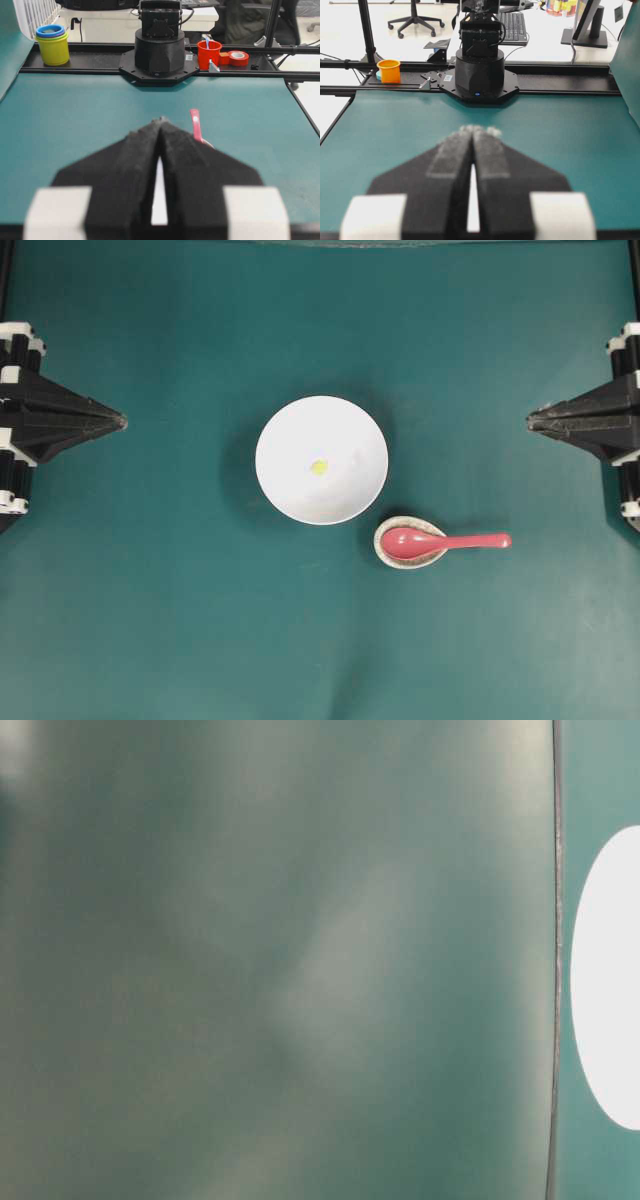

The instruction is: Scoop the yellow hexagonal prism block from the bowl with a spoon using the right arm.

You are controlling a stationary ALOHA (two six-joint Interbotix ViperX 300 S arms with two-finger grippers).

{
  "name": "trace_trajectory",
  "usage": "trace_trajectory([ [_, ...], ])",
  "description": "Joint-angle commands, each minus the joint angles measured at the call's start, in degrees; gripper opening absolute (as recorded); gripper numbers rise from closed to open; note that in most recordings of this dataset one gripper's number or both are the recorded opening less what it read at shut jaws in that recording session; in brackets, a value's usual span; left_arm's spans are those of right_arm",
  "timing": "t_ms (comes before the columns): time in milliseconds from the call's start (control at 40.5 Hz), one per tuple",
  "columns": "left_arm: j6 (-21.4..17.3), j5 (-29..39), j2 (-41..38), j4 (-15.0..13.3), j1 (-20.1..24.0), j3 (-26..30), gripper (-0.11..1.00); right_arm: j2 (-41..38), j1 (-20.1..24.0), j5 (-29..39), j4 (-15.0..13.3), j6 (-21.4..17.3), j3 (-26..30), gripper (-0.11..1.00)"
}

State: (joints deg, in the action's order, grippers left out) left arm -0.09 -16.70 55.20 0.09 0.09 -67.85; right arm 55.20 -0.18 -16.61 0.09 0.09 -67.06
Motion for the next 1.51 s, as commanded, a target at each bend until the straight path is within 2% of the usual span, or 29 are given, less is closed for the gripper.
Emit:
trace_trajectory([
  [0,-0.4,-0.2,-0.7,0.8,0.7,1.4,-0.01,-0.6,-0.3,-0.4,0.1,-0.4,0.5,-0.02],
  [148,-0.1,-0.2,-1.4,0.8,2.3,1.3,0.00,-1.4,-0.3,0.0,0.9,-0.4,0.5,-0.02],
  [371,0.5,-0.2,-2.0,0.8,2.3,1.2,0.00,-1.4,-0.3,0.1,1.4,-0.5,0.7,-0.01],
  [494,0.5,-0.3,-2.0,0.8,2.3,1.2,0.00,-1.4,-0.2,0.1,1.4,-0.6,0.6,0.10],
  [667,0.5,-0.2,-1.9,0.8,2.3,1.2,0.00,-2.3,-0.3,-0.1,2.2,-0.7,0.4,0.37],
  [766,0.5,-0.2,-1.9,0.8,2.3,1.2,0.00,-3.2,-0.3,-0.2,3.3,-0.7,0.3,0.49],
  [890,0.5,-0.2,-1.9,0.8,2.3,1.2,0.00,-4.8,-0.2,-0.4,4.5,-0.7,-0.2,0.55],
  [989,0.5,-0.2,-1.8,0.8,2.3,1.2,0.00,-6.4,-0.3,-1.3,4.9,-0.7,-0.6,0.55],
  [1285,0.4,-0.2,-1.8,1.0,2.3,1.1,0.00,-16.4,0.0,-15.1,6.7,-0.7,-4.2,0.55],
  [1483,0.4,0.2,-1.8,1.0,2.3,1.1,0.00,-25.6,2.3,-25.2,8.9,-0.7,-6.3,0.55],
])
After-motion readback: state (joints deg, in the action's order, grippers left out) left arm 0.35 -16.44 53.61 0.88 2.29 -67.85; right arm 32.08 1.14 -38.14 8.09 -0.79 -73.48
